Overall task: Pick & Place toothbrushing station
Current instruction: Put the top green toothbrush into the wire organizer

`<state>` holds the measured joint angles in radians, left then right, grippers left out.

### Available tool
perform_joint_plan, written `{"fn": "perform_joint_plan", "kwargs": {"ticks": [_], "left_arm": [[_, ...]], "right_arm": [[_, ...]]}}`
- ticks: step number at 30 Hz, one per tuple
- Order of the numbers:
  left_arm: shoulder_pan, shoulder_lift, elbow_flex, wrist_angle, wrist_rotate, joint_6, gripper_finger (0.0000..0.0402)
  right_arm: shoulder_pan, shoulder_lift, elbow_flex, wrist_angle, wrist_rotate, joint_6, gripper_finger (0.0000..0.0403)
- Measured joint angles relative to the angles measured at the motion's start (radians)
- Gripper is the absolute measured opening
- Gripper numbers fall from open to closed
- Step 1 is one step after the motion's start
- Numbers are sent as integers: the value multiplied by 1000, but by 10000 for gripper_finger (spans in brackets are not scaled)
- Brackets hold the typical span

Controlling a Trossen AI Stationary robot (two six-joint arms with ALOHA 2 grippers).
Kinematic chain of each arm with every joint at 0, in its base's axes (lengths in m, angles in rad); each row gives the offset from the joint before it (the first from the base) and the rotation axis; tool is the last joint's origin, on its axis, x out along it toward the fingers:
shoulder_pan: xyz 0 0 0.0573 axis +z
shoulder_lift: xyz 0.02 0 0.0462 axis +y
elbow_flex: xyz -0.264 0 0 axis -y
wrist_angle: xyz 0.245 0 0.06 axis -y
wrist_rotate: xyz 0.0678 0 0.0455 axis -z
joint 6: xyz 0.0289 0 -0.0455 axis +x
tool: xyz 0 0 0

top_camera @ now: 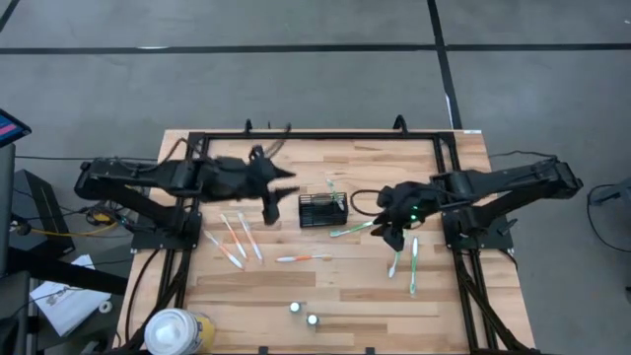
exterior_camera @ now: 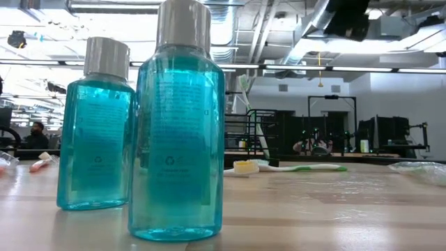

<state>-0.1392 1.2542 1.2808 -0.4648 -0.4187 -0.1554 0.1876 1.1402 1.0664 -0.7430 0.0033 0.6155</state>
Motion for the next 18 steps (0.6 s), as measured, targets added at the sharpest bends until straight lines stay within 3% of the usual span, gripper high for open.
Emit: {"fn": "perform_joint_plan", "kwargs": {"ticks": [6,12,18], "left_arm": [[-101,77,0,-9,-78,-84,192],[-172,140,-1,0,-200,-165,190],[-205,195,-1,3,-241,-296,186]], "right_arm": [[44,-44,8,-17,74,31,165],[86,-21,2,-89,76,17,160],[128,-8,-87,-68,68,40,167]]}}
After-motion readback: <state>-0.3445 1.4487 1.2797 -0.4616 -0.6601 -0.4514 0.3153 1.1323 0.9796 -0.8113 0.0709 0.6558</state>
